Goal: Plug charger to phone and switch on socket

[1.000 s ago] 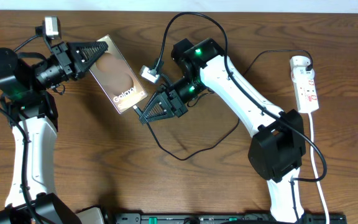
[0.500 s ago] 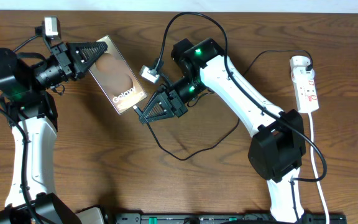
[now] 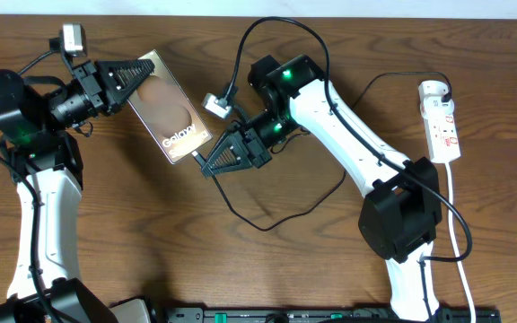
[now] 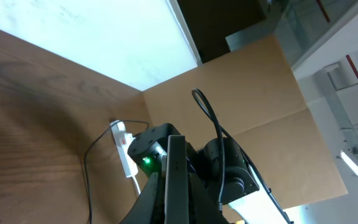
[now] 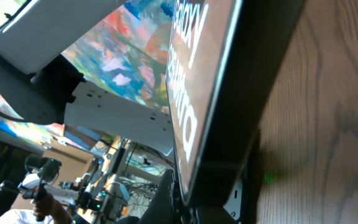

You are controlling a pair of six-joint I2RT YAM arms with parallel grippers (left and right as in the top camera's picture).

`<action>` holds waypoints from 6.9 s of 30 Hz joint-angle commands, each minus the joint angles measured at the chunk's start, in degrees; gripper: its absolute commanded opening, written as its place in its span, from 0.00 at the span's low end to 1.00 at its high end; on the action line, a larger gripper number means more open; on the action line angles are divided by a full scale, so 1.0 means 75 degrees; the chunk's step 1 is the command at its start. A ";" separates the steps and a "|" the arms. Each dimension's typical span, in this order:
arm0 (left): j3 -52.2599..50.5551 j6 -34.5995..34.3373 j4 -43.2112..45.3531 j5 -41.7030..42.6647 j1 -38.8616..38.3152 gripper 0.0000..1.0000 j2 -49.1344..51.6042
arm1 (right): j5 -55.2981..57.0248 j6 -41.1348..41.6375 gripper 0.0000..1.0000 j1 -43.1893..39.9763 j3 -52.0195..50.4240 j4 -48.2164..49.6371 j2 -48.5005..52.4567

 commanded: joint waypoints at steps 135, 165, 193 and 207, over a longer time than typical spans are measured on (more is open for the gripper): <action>-0.1708 0.6752 -0.7743 -0.4948 0.0656 0.07 0.2043 | 0.7297 0.5826 0.99 -0.0431 -0.0012 0.2031 -0.0035; -0.2142 0.6752 -0.7758 -0.5007 0.0656 0.07 0.2095 | 0.7294 0.5826 0.99 -0.0431 -0.0012 0.2046 -0.0035; -0.2177 0.6752 -0.7769 -0.5010 0.0659 0.57 0.2092 | 0.7294 0.5826 0.99 -0.0431 -0.0012 0.1993 -0.0035; -0.2174 0.6747 -0.8011 -0.5639 0.0685 0.83 0.2090 | 0.7300 0.5826 0.99 -0.0431 -0.0012 0.1926 -0.0035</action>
